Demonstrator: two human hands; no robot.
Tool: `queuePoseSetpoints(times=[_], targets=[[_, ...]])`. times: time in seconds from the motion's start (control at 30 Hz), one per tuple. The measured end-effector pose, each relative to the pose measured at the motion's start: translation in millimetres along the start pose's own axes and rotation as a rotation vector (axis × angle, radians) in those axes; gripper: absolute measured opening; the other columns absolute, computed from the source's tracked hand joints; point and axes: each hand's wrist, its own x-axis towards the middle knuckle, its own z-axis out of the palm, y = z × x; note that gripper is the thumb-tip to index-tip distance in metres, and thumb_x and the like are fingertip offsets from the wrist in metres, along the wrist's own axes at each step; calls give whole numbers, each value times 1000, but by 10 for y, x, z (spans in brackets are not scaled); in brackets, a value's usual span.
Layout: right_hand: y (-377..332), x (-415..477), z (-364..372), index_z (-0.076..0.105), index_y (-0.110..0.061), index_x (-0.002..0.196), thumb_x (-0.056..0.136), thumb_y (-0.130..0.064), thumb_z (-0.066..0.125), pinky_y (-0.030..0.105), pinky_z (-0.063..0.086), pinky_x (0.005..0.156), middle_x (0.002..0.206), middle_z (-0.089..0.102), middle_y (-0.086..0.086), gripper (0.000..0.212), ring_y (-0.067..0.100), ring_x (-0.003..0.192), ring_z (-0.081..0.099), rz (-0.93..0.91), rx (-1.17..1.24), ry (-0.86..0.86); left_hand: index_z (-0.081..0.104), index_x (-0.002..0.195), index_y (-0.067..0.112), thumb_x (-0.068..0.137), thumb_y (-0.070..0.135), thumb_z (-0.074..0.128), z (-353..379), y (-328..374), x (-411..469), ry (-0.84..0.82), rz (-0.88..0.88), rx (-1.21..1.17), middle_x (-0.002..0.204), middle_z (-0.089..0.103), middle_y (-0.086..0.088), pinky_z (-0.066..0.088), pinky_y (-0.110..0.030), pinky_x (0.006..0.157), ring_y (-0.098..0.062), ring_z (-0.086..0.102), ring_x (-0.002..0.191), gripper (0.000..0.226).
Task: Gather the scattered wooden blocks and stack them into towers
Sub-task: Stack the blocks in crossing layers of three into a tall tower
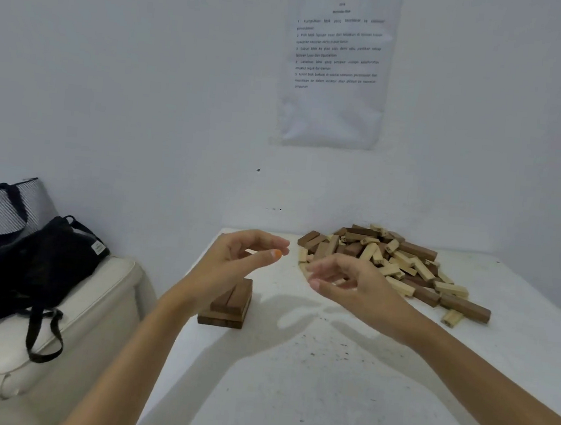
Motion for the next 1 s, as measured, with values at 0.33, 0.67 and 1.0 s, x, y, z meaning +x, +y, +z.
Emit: queuePoseSetpoints(times=[0.33,0.67,1.0], targets=[[455,-160,-706,73,-27,91,89,-17,67,18,48,71,90,70,-10,12,9,85,63,115,-203,76,73,92,17,87,10,63,879,-210,534,9,-52,169,88,69,12,49,-12,72,-5,63,85,13],[703,419,-690,74,-24,93,87,-8,66,14,44,70,90,64,-21,19,3,85,59,25,-263,267,68,93,9,84,6,66,1100,-493,1091,360,-124,64,84,64,4,49,-15,70,-8,58,80,10],[1091,757,-411,71,-23,109,71,-24,82,46,40,93,114,62,-2,39,26,108,53,-165,-909,365,72,98,25,78,50,68,1273,-904,1582,358,-304,432,116,63,1,36,-34,98,-22,50,117,32]])
